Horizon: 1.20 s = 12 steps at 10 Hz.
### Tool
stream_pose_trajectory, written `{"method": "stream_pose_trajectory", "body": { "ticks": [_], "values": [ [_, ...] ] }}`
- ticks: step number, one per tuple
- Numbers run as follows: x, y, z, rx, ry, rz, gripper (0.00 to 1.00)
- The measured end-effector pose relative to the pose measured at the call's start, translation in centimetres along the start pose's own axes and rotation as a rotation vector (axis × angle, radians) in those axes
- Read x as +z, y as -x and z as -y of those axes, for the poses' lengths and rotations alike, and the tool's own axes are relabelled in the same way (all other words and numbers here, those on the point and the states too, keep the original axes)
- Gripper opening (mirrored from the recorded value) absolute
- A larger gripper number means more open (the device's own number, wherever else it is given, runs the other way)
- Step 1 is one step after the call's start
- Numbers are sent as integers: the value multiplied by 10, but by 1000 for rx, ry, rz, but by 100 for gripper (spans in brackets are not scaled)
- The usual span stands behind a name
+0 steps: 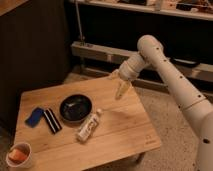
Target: Stand the bottle upright
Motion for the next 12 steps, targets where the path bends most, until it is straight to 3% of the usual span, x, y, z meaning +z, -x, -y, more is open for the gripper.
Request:
{"method": "stream_pose_trajectory", "body": {
  "ticks": [9, 12],
  "values": [
    [0, 2, 0, -23, -12, -13, 80],
    [-3, 10, -6, -238, -52, -94, 80]
  ]
}}
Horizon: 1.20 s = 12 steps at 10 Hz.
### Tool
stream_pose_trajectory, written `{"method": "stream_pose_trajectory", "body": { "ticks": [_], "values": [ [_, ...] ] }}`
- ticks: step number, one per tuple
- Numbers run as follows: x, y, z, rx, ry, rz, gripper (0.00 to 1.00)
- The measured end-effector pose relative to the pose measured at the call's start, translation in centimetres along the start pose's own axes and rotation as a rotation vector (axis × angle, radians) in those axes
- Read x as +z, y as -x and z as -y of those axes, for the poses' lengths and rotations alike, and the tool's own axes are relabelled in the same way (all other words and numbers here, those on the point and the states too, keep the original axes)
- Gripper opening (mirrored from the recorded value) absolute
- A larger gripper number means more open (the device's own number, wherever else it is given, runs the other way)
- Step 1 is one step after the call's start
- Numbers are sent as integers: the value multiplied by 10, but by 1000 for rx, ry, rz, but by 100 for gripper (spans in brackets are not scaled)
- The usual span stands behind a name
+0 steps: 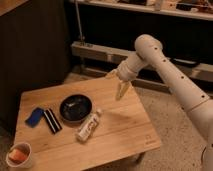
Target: Stand the bottle upright
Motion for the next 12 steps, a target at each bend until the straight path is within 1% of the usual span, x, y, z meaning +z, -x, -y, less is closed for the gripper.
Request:
{"method": "stream_pose_trajectory", "body": {
  "ticks": [2, 5, 6, 7, 8, 9, 10, 11, 12],
  "values": [
    [-5, -2, -4, -92, -40, -45, 80],
    [-4, 1, -3, -104, -42, -45, 80],
    [-4, 3, -3, -119, -49, -33, 80],
    [-1, 5, -4, -167, -56, -17, 80],
    [8, 10, -5, -282, -54, 1, 80],
    [16, 12, -6, -369, -49, 12, 80],
    [31, 13, -8, -487, -39, 25, 80],
    [48, 14, -10, -566, -17, 18, 80],
    [66, 15, -11, -618, 6, -12, 80]
  ]
}}
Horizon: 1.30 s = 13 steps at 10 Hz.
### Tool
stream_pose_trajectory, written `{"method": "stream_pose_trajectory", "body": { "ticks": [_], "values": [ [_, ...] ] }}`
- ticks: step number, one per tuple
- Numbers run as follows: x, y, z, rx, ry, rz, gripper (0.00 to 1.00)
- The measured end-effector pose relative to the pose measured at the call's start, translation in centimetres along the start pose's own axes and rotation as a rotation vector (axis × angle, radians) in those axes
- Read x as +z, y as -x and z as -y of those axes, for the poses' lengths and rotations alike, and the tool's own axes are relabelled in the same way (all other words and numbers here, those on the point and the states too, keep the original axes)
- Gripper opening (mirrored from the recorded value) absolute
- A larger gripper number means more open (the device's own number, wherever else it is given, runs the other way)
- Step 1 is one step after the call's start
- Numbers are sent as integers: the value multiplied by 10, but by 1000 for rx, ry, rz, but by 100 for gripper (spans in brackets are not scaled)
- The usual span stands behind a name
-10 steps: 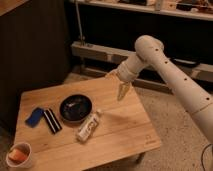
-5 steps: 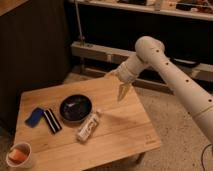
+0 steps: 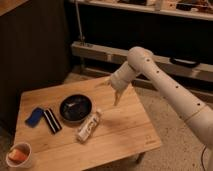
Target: Stand the bottle upright
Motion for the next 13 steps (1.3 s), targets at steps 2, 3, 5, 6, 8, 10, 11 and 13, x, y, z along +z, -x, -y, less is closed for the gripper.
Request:
{"method": "stream_pose_trajectory", "body": {
  "ticks": [2, 3, 5, 6, 8, 10, 11, 13],
  "values": [
    [22, -5, -11, -23, 50, -76, 80],
    [31, -9, -18, -15, 72, -120, 80],
    [50, -19, -32, 27, 103, -185, 80],
    [59, -26, -41, 60, 113, -196, 80],
    [70, -34, -45, 95, 126, -181, 80],
    [89, -37, -38, 102, 148, -143, 80],
    [104, -34, -27, 92, 172, -118, 80],
    [113, -35, -27, 111, 196, -112, 80]
  ]
}}
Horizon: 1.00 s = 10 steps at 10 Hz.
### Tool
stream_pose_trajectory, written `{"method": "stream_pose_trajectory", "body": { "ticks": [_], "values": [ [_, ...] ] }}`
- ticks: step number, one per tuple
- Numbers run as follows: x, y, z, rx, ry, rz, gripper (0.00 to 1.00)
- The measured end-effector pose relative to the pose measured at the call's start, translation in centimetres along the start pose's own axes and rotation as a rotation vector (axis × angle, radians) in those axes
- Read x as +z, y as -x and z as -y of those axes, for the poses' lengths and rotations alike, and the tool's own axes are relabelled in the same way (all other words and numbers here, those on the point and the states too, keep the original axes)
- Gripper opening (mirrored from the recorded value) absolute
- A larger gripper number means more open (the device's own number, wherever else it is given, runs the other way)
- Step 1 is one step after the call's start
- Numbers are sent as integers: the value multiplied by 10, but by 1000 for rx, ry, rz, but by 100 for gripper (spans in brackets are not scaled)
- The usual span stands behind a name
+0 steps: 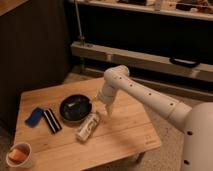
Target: Stand the bottle upright
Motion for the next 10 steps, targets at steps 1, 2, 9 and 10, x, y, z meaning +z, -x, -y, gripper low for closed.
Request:
{"method": "stream_pose_trajectory", "body": {
  "ticks": [1, 2, 9, 10],
  "values": [
    [2, -2, -1, 22, 5, 0, 80],
    [4, -8, -4, 58, 12, -3, 80],
    [21, -12, -4, 105, 54, -6, 59],
    [26, -10, -2, 96, 65, -7, 59]
  ]
}}
